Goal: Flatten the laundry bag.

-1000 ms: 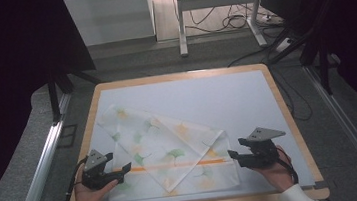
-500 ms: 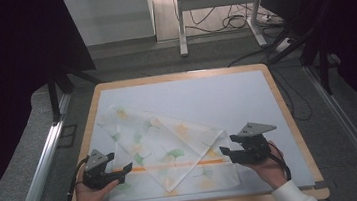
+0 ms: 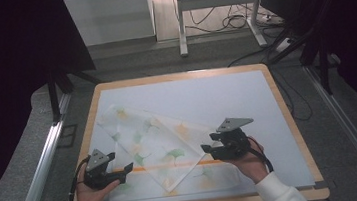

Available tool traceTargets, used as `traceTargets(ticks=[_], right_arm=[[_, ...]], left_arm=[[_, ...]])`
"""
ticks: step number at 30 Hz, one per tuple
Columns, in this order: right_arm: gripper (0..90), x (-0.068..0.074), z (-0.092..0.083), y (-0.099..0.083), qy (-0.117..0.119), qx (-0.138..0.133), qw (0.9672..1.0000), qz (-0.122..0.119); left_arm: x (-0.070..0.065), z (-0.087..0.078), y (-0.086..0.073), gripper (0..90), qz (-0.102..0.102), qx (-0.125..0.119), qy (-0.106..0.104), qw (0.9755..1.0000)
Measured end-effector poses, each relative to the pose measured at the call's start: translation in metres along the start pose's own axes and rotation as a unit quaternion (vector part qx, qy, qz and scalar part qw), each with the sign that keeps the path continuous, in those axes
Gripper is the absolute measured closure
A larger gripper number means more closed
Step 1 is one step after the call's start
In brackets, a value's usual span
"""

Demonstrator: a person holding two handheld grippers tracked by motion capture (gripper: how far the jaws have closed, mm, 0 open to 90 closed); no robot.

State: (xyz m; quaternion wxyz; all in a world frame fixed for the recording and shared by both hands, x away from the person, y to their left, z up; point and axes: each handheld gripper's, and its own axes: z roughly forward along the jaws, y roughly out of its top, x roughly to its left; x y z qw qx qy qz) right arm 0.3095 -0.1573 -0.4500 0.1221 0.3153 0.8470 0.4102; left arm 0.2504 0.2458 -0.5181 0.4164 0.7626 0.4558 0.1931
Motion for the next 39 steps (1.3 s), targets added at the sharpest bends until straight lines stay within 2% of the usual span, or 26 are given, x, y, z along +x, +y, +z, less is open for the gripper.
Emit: traceTargets(ticks=[7,8,17,28,35,39], right_arm=[[45.8,0.009,0.009,0.011,0.014,-0.002,0.9999,-0.001],[45.3,0.012,0.013,0.013,0.023,-0.005,0.9997,-0.001],[44.8,0.02,0.022,0.006,0.04,0.012,0.9991,-0.002],[43.7,0.048,0.043,0.005,0.068,0.04,0.9963,-0.033],[43.4,0.059,0.051,0.002,0.08,0.053,0.9944,-0.044],[43.1,0.068,0.06,0.0,0.092,0.067,0.9921,-0.052]], left_arm=[[0.001,0.0,-0.001,19.4,-0.004,0.001,0.0,1.0],[0.0,0.001,0.0,19.4,-0.004,0.001,-0.001,1.0],[-0.003,0.002,0.001,19.5,0.006,0.002,-0.001,1.0],[-0.002,0.003,0.0,19.5,0.008,0.006,-0.001,0.9999],[-0.003,0.004,0.0,19.5,0.011,0.011,-0.002,0.9999],[-0.002,0.004,-0.001,19.5,0.011,0.011,-0.001,0.9999]])
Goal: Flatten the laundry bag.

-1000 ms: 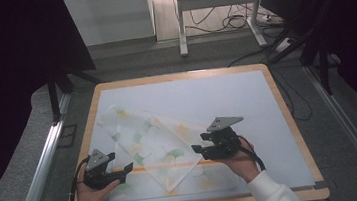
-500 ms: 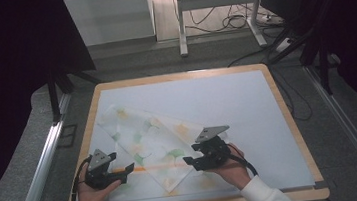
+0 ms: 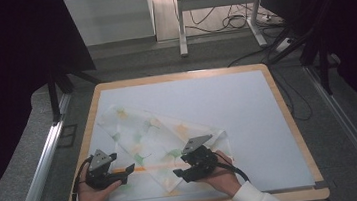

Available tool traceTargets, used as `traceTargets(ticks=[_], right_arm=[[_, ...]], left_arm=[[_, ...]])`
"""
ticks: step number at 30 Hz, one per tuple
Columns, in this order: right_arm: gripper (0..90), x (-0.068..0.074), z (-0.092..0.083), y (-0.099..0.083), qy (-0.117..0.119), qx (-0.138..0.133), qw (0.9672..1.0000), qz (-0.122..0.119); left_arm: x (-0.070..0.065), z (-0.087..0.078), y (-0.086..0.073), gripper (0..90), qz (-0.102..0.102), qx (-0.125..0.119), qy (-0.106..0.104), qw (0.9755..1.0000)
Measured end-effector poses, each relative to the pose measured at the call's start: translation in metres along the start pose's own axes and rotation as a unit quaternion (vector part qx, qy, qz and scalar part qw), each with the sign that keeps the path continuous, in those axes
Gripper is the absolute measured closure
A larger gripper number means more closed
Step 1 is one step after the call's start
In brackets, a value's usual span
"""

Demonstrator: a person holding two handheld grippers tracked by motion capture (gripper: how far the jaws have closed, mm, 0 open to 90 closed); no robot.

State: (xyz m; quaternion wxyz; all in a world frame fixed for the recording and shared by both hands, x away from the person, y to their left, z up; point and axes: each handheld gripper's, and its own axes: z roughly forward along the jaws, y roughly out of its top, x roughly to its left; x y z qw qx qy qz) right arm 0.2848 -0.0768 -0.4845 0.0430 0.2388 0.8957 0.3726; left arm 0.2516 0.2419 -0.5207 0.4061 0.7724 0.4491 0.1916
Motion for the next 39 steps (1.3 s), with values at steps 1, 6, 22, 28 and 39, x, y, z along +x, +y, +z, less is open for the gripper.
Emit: traceTargets(ticks=[1,6,22,28,39], right_arm=[[43.0,0.002,0.002,0.0,0.002,0.002,1.0,-0.002],[42.7,0.013,0.014,0.002,0.013,0.015,0.9997,-0.014],[41.5,0.036,0.049,0.003,0.015,0.071,0.9955,-0.061],[40.7,0.041,0.057,0.002,0.009,0.094,0.9926,-0.076],[56.9,0.043,0.058,0.002,-0.019,0.101,0.9906,-0.09]], left_arm=[[0.0,0.0,0.0,19.5,0.0,0.0,0.0,1.0],[0.0,0.0,0.0,19.5,0.0,0.0,0.002,1.0],[0.001,0.001,-0.001,19.5,0.001,0.003,0.001,1.0],[0.001,0.001,-0.001,19.5,0.0,0.003,0.006,1.0],[0.001,0.001,-0.001,19.5,-0.003,0.005,0.009,0.9999]])
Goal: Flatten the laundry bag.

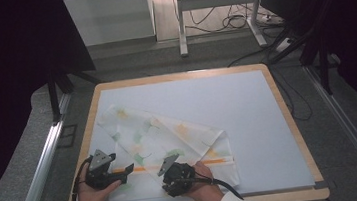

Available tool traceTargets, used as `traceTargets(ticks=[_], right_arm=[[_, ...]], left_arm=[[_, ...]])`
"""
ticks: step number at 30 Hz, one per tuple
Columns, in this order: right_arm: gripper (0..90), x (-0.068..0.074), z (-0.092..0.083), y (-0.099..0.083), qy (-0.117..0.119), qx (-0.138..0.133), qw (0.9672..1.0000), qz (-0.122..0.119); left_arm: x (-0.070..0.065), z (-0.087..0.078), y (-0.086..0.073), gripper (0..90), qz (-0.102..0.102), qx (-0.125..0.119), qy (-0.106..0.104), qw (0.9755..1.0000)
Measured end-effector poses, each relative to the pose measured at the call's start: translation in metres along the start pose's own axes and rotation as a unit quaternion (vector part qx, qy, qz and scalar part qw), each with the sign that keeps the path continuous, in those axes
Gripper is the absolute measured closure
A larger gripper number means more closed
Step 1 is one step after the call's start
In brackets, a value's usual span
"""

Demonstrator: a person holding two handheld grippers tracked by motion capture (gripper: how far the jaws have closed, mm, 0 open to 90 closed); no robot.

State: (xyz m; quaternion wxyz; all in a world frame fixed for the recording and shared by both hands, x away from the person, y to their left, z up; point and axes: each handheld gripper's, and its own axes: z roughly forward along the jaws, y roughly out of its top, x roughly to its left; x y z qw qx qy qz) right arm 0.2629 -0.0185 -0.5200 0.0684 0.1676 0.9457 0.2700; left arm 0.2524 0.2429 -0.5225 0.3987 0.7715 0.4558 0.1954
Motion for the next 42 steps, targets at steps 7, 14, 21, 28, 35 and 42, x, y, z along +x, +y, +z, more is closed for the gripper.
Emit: traceTargets(ticks=[7,14,21,28,35,42], right_arm=[[75.1,-0.008,-0.001,0.0,-0.008,-0.001,0.9999,0.012],[82.8,-0.011,-0.003,-0.001,-0.017,-0.008,0.9998,0.009],[84.4,-0.02,-0.014,0.0,-0.017,-0.046,0.9984,0.029],[85.0,-0.034,-0.033,-0.001,-0.018,-0.076,0.9956,0.052],[85.4,-0.047,-0.05,-0.003,-0.024,-0.1,0.9921,0.071],[85.6,-0.056,-0.059,-0.006,-0.031,-0.11,0.9897,0.086]], left_arm=[[0.0,0.001,0.0,19.4,0.003,0.001,0.003,1.0],[0.001,0.001,0.0,19.4,0.005,0.0,0.005,1.0],[0.001,0.002,-0.001,19.2,0.004,-0.001,0.003,1.0],[0.001,0.002,-0.001,19.2,0.001,-0.002,0.003,1.0],[0.001,0.002,-0.002,19.2,0.001,-0.003,0.003,1.0],[0.001,0.003,-0.002,19.3,0.004,-0.001,0.003,1.0]])
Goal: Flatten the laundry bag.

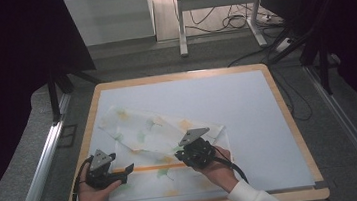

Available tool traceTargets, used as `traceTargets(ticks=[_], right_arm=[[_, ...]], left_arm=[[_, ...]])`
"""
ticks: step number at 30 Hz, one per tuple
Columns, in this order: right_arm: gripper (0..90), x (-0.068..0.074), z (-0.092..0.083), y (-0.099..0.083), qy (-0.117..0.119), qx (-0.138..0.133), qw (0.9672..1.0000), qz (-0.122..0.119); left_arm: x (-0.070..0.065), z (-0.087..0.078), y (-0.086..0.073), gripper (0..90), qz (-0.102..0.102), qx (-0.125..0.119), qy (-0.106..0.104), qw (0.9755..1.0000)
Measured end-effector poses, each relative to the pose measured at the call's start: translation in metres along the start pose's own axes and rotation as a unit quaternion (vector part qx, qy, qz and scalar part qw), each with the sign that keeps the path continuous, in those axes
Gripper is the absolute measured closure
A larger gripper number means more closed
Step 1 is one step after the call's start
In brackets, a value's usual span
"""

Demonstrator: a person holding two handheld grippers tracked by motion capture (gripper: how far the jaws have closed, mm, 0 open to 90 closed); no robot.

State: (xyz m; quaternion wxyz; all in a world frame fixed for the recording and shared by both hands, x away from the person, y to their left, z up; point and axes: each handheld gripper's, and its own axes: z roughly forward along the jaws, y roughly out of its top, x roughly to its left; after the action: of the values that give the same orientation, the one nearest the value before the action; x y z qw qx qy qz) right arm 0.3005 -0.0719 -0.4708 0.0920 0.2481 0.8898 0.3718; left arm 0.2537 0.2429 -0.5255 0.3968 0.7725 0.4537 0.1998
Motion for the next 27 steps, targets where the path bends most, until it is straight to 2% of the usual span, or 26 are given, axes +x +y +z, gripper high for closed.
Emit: traceTargets(ticks=[11,27], right_arm=[[85.7,-0.016,-0.009,0.0,-0.012,-0.014,0.9997,0.015],[85.7,-0.042,-0.019,-0.005,-0.044,-0.027,0.9977,0.044]], left_arm=[[0.0,0.001,0.0,19.3,0.002,0.002,-0.001,1.0],[0.0,0.001,0.0,19.3,0.007,0.005,-0.003,1.0]])
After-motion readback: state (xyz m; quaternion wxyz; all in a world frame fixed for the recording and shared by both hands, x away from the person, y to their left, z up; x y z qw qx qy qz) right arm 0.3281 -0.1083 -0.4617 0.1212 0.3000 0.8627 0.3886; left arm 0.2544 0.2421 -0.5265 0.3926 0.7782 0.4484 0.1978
